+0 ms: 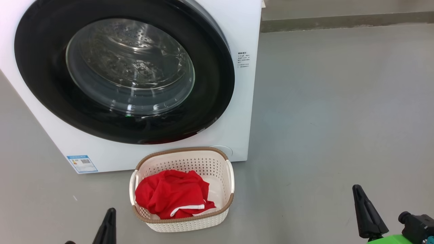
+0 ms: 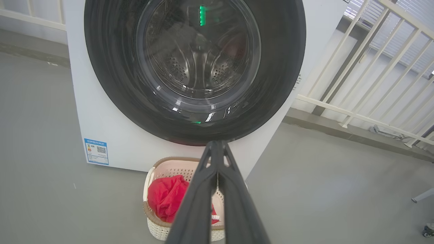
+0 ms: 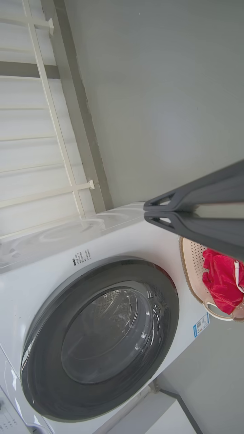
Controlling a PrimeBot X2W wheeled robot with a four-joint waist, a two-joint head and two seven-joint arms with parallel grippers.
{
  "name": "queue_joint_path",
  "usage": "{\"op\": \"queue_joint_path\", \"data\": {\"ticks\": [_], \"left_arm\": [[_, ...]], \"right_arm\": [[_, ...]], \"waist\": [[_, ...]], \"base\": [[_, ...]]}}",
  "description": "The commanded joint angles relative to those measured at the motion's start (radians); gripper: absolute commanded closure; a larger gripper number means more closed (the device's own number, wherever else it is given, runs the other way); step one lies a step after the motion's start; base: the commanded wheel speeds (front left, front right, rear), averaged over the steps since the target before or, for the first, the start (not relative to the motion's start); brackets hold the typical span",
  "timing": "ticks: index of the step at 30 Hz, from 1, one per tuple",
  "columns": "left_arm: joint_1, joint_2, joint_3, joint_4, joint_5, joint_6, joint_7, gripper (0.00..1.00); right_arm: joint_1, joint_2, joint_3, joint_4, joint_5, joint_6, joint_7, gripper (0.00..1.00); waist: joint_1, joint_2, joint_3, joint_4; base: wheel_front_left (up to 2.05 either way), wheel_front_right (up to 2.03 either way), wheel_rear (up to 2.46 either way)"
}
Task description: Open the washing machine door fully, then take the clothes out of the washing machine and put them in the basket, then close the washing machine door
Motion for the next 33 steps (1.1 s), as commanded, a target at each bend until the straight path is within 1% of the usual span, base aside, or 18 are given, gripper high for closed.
{"op": "queue_joint_path", "data": {"ticks": [1, 33], "left_arm": [[-0.041, 0.008, 0.014, -0.018, -0.031, -0.001, 0.008, 1.0], [-0.088, 0.008, 0.034, 0.009, -0.372, -0.003, 0.097, 1.0]], "right_arm": [[-0.044, -0.016, 0.004, -0.02, 0.031, -0.001, 0.005, 1.0], [-0.102, -0.029, 0.004, 0.014, 0.38, -0.002, 0.09, 1.0]], "waist": [[-0.0001, 0.0, 0.0, 0.0], [-0.0002, 0.0, 0.011, 0.005]], "base": [[0.0, 0.0, 0.0], [0.0, 0.0, 0.0]]}}
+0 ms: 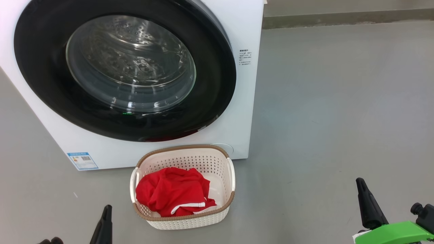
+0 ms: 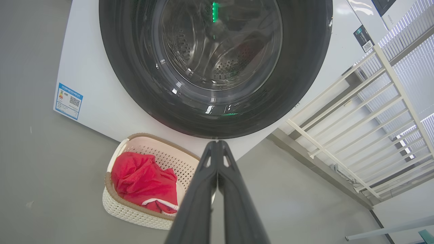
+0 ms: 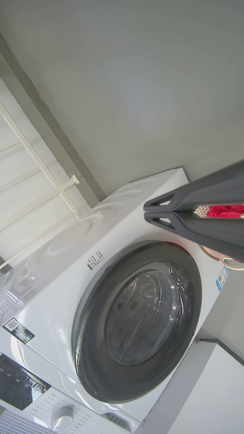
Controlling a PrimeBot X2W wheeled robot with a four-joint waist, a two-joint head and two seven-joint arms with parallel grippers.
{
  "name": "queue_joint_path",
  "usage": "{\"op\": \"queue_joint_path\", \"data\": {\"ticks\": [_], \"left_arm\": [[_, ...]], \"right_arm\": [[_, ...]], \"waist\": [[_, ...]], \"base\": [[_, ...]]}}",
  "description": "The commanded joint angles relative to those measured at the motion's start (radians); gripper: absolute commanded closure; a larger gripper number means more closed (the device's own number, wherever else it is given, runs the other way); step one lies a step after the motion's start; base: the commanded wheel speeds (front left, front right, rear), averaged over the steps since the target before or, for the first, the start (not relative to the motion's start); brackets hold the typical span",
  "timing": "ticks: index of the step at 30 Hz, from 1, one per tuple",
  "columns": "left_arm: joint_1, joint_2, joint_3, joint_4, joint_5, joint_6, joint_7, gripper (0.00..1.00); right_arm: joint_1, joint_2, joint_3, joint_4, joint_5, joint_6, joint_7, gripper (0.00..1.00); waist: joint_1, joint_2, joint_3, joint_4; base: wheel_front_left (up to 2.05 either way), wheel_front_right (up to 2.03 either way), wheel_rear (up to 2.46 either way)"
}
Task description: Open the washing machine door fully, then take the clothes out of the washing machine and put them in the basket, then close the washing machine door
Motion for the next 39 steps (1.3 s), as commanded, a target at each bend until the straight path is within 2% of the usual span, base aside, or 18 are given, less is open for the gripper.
{"op": "queue_joint_path", "data": {"ticks": [1, 39], "left_arm": [[-0.05, 0.009, 0.021, -0.019, -0.033, -0.003, 0.009, 1.0], [-0.105, 0.009, 0.045, 0.014, -0.44, -0.005, 0.115, 1.0]], "right_arm": [[-0.051, -0.018, 0.006, -0.019, 0.033, -0.002, 0.01, 1.0], [-0.122, -0.027, -0.002, 0.021, 0.441, -0.003, 0.117, 1.0]], "waist": [[-0.0001, 0.0, 0.001, 0.0], [-0.0001, 0.0, 0.014, 0.006]], "base": [[0.0, 0.0, 0.0], [0.0, 0.0, 0.0]]}}
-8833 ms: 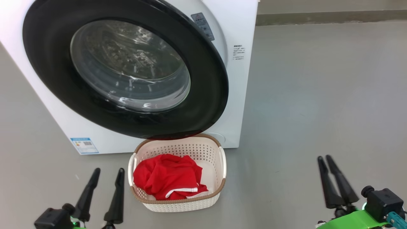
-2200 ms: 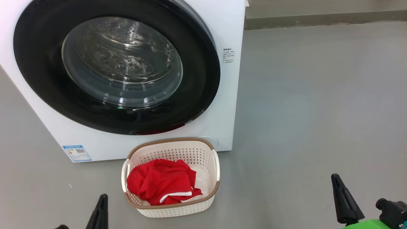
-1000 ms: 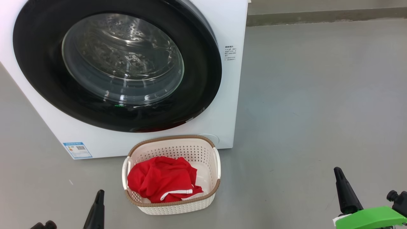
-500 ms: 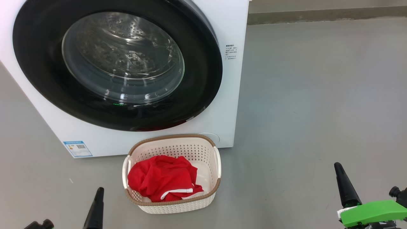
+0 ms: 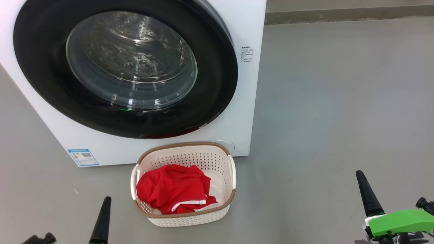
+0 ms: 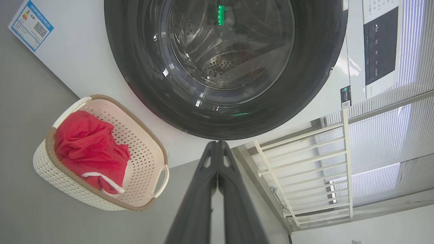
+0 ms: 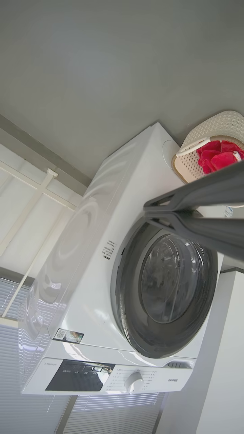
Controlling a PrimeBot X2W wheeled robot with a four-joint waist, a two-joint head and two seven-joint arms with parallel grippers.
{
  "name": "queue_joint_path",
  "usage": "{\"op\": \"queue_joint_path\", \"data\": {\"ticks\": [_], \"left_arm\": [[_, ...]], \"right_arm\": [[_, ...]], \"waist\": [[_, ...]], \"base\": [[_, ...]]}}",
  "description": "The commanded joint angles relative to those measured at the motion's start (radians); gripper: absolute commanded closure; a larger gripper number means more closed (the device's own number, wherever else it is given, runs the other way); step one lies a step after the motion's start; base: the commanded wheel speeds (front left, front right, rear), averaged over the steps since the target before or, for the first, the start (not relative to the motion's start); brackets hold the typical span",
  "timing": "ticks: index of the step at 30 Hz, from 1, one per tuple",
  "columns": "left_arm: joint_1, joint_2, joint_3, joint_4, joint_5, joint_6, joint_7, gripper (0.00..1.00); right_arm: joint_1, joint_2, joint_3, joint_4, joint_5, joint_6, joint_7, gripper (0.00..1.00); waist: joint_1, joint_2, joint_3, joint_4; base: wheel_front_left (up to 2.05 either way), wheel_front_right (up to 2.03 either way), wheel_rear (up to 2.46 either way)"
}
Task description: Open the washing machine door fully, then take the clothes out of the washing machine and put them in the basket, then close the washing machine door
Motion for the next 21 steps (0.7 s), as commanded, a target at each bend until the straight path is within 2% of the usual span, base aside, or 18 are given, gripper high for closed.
{"op": "queue_joint_path", "data": {"ticks": [1, 21], "left_arm": [[-0.047, 0.01, 0.029, -0.018, -0.027, -0.005, 0.006, 1.0], [-0.079, 0.01, 0.042, 0.0, -0.259, -0.006, 0.066, 1.0]], "right_arm": [[-0.053, -0.018, 0.009, -0.021, 0.029, 0.0, 0.009, 1.0], [-0.094, -0.022, 0.002, 0.002, 0.259, -0.001, 0.072, 1.0]], "waist": [[-0.0001, -0.0001, 0.0, 0.0], [-0.0001, -0.0001, 0.008, 0.004]], "base": [[0.0, 0.0, 0.0], [0.0, 0.0, 0.0]]}}
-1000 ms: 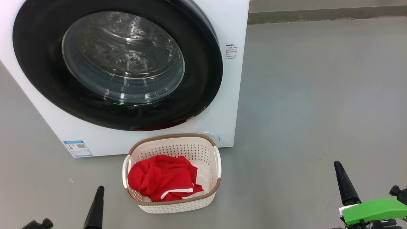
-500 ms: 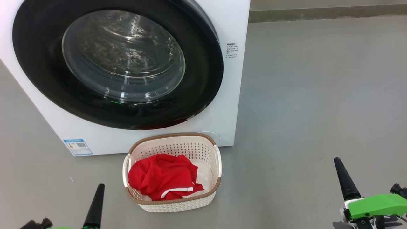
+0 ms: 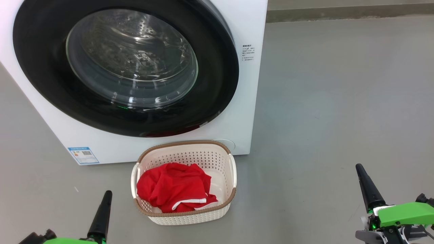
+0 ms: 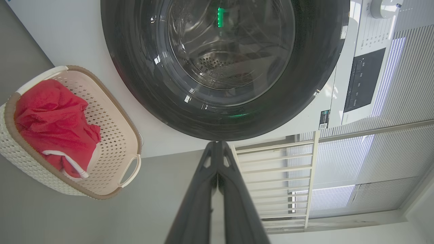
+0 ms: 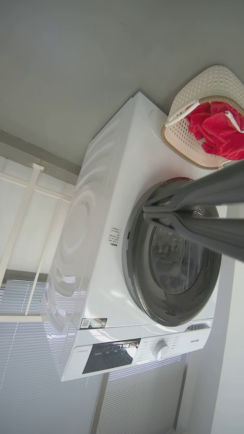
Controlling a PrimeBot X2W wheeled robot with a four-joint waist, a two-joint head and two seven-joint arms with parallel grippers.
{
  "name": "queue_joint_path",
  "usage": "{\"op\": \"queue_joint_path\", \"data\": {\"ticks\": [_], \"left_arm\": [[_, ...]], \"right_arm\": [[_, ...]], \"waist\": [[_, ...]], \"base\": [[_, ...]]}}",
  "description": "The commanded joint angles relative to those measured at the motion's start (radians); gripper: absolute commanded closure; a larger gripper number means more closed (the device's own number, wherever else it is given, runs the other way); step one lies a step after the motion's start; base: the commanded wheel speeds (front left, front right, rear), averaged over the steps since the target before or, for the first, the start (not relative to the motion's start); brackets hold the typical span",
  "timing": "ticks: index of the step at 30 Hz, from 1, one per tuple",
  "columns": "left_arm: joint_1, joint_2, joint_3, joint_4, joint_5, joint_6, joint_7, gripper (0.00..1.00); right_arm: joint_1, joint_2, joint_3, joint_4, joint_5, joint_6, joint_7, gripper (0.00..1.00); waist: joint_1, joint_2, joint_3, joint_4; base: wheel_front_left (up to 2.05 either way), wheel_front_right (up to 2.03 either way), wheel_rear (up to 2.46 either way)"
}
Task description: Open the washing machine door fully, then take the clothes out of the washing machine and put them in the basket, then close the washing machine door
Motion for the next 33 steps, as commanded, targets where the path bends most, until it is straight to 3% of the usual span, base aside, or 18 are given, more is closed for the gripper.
{"op": "queue_joint_path", "data": {"ticks": [1, 15, 33], "left_arm": [[-0.046, 0.011, 0.034, -0.018, -0.033, -0.006, 0.009, 1.0], [-0.065, 0.011, 0.042, -0.007, -0.17, -0.007, 0.045, 1.0], [-0.065, 0.011, 0.042, -0.007, -0.17, -0.007, 0.045, 1.0]], "right_arm": [[-0.052, -0.019, 0.014, -0.022, 0.033, 0.0, 0.012, 1.0], [-0.076, -0.021, 0.009, -0.009, 0.169, -0.001, 0.05, 1.0], [-0.077, -0.018, 0.005, -0.008, 0.165, -0.001, 0.054, 1.0]], "waist": [[-0.0001, 0.0, 0.001, 0.0], [-0.0001, 0.0, 0.005, 0.002], [-0.0001, 0.0, 0.005, 0.002]], "base": [[0.0, 0.0, 0.0], [0.0, 0.0, 0.0], [0.0, 0.0, 0.0]]}}
